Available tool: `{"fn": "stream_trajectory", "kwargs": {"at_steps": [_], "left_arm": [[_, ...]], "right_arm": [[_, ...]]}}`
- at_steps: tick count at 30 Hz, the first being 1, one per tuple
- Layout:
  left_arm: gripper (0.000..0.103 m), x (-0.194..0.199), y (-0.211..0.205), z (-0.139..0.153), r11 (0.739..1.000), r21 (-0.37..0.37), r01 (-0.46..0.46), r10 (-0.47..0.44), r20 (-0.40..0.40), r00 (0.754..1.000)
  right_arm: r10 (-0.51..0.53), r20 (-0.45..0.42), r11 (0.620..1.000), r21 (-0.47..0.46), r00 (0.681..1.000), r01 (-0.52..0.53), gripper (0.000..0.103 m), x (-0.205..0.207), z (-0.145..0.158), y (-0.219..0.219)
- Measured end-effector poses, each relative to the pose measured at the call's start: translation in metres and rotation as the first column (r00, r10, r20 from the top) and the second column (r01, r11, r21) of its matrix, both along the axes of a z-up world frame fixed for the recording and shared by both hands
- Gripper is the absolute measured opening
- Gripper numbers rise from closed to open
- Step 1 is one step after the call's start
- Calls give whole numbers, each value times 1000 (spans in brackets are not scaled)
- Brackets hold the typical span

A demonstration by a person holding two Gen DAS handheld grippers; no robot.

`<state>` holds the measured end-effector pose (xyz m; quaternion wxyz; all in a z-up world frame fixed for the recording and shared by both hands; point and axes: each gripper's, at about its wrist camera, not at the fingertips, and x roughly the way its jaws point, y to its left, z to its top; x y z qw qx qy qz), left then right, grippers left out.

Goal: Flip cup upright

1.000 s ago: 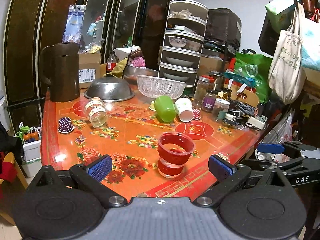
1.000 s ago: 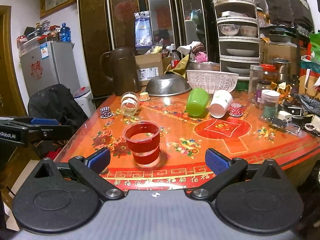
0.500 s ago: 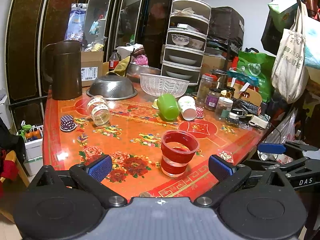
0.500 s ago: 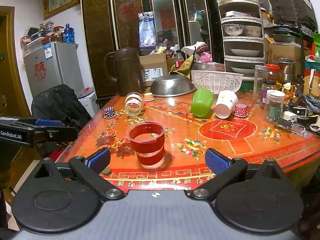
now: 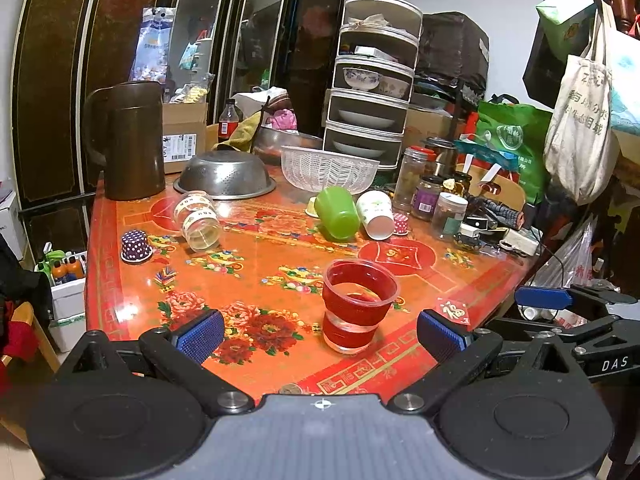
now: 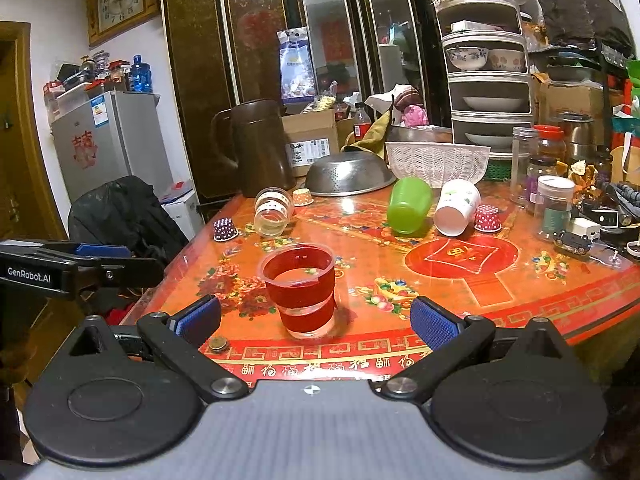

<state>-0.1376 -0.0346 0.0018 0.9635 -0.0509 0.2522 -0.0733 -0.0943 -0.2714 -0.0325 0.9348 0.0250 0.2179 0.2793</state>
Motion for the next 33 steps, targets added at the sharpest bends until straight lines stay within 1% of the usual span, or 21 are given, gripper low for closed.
{"fn": "stream_trajectory", "kwargs": {"at_steps": [33], "left_arm": [[103, 1, -3, -2, 1000, -4, 1, -1, 1, 1000]], "right_arm": [[8, 21, 1000, 17, 1000, -9, 102, -1, 1, 1]]}}
